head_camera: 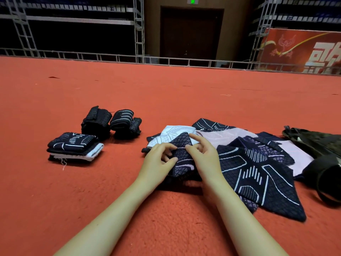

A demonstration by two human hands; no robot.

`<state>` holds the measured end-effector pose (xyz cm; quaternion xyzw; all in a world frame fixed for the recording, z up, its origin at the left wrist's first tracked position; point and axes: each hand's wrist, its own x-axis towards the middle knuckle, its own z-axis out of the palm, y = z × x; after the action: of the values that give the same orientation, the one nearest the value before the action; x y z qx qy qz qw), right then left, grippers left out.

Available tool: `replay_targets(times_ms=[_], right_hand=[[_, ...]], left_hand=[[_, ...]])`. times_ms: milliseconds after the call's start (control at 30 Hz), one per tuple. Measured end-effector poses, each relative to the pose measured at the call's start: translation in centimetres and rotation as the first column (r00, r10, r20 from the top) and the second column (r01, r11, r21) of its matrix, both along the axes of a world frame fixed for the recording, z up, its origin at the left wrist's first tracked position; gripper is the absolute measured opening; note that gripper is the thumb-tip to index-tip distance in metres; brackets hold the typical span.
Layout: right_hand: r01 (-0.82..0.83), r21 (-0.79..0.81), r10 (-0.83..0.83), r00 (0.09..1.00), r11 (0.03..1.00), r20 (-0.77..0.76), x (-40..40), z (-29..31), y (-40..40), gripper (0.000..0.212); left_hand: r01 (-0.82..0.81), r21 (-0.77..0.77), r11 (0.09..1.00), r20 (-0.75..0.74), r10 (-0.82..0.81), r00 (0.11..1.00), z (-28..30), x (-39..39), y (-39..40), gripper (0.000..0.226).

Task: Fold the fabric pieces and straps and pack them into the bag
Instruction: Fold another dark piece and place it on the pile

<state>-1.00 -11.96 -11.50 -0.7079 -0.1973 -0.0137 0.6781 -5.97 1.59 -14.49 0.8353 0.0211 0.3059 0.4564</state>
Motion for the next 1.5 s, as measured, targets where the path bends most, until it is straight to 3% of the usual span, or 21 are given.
replay_targets(times_ms=[200,333,500,600,667,700,767,800,867,933,1067,1267,1400,1500], right_hand=[[-0.100,0.003,0.100,0.986,0.995,-0.133,-0.8,0.0,0.4,0.032],[-0.171,0.066,0.181,0.958,0.983,-0.224,-1.1,-0.3,1.2,0.032],[-0.076,-0.335,0.121,0.986,0.939,0.116,-1.4,-1.4,1.3,0.043],[-0.044,-0.434,0.152,0.964,0.900,0.219,-1.4,-2.0,1.5,0.048],[-0.058,-0.442,0.150,0.973,0.895,0.175,-1.4,-2.3,1.6,0.056],[-0.068,-0.449,0.148,0.978,0.891,0.145,-1.6,-2.3,1.6,0.060],[-0.101,-0.465,0.169,0.980,0.879,0.107,-2.1,-2.5,1.9,0.060],[-0.127,-0.464,0.194,0.976,0.877,0.099,-2.4,-2.6,2.2,0.055],[-0.135,-0.449,0.206,0.972,0.883,0.112,-2.7,-3.1,2.9,0.046],[-0.125,-0.444,0.180,0.980,0.887,0.084,-2.9,-3.2,3.3,0.046],[-0.145,-0.406,0.164,0.986,0.902,0.012,-2.8,-3.1,3.5,0.048],[-0.159,-0.190,0.157,0.987,0.969,-0.027,-2.1,-2.7,3.1,0.043],[-0.240,-0.113,0.238,0.971,0.964,-0.029,-1.7,-1.7,2.0,0.041],[-0.294,-0.095,0.294,0.956,0.951,-0.016,-1.5,-1.4,1.4,0.043]], left_hand=[[0.041,-0.218,0.975,-0.130,-0.070,0.989,-0.2,0.2,-0.2,0.031],[0.044,-0.411,0.911,-0.144,-0.112,0.983,0.2,0.2,-0.2,0.021],[0.027,-0.721,0.692,-0.148,-0.192,0.970,1.4,0.1,0.3,0.024],[0.010,-0.792,0.611,-0.150,-0.210,0.966,1.3,0.0,1.1,0.029],[-0.032,-0.752,0.659,-0.157,-0.132,0.979,1.2,0.2,1.6,0.028],[-0.052,-0.674,0.737,-0.153,-0.071,0.986,1.1,0.2,1.9,0.026],[-0.128,-0.334,0.934,-0.153,0.081,0.985,1.0,-0.1,2.6,0.028],[-0.168,-0.116,0.979,-0.142,0.151,0.978,0.8,-0.3,3.1,0.033],[-0.206,0.180,0.962,-0.117,0.229,0.966,0.0,-0.3,4.1,0.039],[-0.221,0.277,0.935,-0.157,0.271,0.950,-0.8,-0.1,4.9,0.038],[-0.199,0.289,0.936,-0.239,0.272,0.932,-1.2,0.2,5.0,0.038],[-0.205,0.143,0.968,-0.089,0.219,0.972,-0.4,0.1,5.1,0.042],[-0.064,-0.068,0.996,-0.003,0.063,0.998,0.9,-0.7,4.3,0.042],[0.068,-0.104,0.992,0.022,-0.066,0.998,1.3,-1.1,3.9,0.045]])
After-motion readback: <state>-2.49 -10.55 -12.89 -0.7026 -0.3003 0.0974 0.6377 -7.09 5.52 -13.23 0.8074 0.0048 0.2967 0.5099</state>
